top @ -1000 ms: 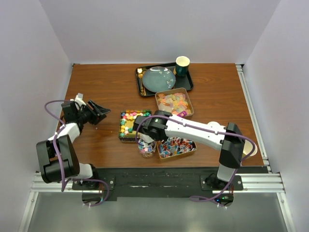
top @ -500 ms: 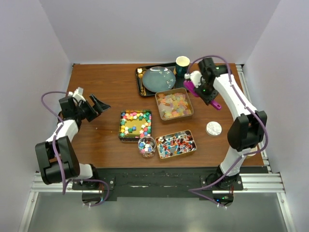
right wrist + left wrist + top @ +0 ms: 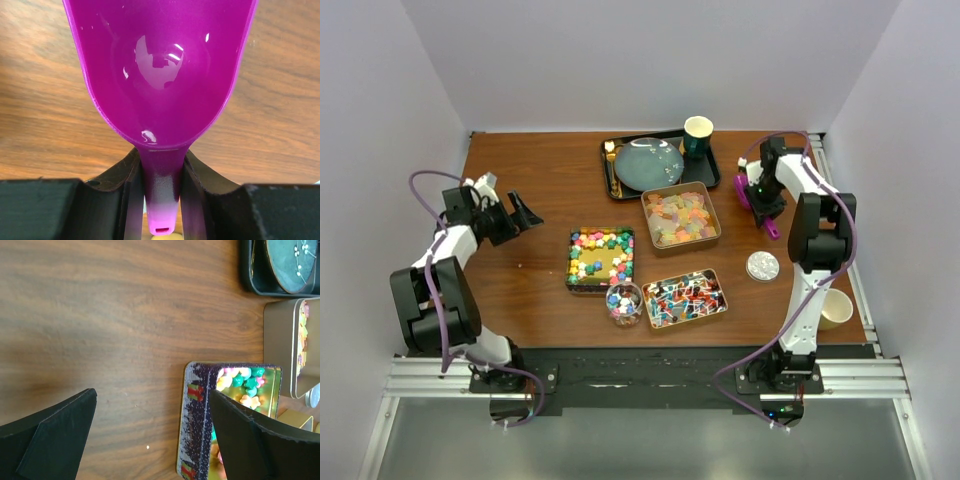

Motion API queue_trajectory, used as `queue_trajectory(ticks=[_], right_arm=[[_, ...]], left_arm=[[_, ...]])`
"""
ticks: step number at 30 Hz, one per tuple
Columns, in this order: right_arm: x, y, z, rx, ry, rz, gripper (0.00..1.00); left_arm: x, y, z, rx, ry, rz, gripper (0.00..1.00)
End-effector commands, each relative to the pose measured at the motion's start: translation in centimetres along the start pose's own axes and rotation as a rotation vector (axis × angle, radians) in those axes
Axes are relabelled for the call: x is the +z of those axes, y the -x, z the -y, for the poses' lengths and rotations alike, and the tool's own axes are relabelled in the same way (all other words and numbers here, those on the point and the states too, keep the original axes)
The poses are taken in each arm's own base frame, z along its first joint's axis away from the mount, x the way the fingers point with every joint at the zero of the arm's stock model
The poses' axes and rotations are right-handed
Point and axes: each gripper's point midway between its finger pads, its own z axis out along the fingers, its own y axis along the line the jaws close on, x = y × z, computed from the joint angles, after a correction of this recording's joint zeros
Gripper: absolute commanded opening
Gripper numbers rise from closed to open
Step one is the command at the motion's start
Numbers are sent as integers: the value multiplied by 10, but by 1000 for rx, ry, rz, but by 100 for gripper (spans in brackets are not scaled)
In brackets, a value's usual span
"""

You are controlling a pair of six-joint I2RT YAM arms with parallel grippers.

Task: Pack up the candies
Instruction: Place the spatula at the center of the board, then adjust the bottle lid at the center of the board.

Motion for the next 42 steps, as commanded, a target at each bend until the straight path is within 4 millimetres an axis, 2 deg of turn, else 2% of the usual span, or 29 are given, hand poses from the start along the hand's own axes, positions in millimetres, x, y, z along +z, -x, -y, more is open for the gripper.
queue_trajectory(ticks=[1,5,6,8,9,10,11,12,13,14,16,17,20,21,22,28,33,35,42], right_arm=[[-10,24,-3,-10,-4,122,31],[-18,22,6,-45,-59,140,44],[-22,13,18,-21,-64,125,46],[-40,9,25,-37,-66,147,52],[-45,4,23,-35,-13,161,54],[-51,2,17,-84,46,184,62],[-67,1,10,-123,89,234,72],[-74,-5,0,-166,149,257,73],[-75,-11,-17,-291,234,291,73],[-90,-13,-27,-354,259,343,73],[-91,-28,-51,-509,356,376,74],[-96,-34,-57,-569,368,392,74],[-86,-61,-73,-780,425,365,75],[-84,-65,-75,-837,412,361,84],[-76,-72,-78,-902,416,345,99],[-52,-85,-72,-1165,398,245,99],[-41,-90,-60,-1294,363,191,99],[-32,-95,-57,-1310,351,168,99],[-10,-80,-51,-1318,316,185,99]], left_arm=[[4,15,2,55,-26,7,100],[12,15,2,55,-44,-5,100],[14,14,5,60,-55,-13,100],[16,12,8,65,-73,-28,100],[18,11,10,68,-82,-36,100],[19,10,10,65,-89,-42,100],[19,9,12,68,-93,-43,100],[21,6,12,65,-96,-52,100],[22,6,13,64,-101,-54,100],[22,5,13,64,-106,-55,100],[23,2,15,58,-117,-63,100],[23,3,15,59,-118,-60,100],[23,2,16,56,-126,-62,100],[22,1,15,54,-125,-62,99],[23,0,15,56,-123,-63,98],[20,-3,6,90,-75,-78,98],[19,-10,3,103,-61,-95,98],[19,-11,0,109,-50,-98,98],[17,-11,-5,148,-32,-93,99]])
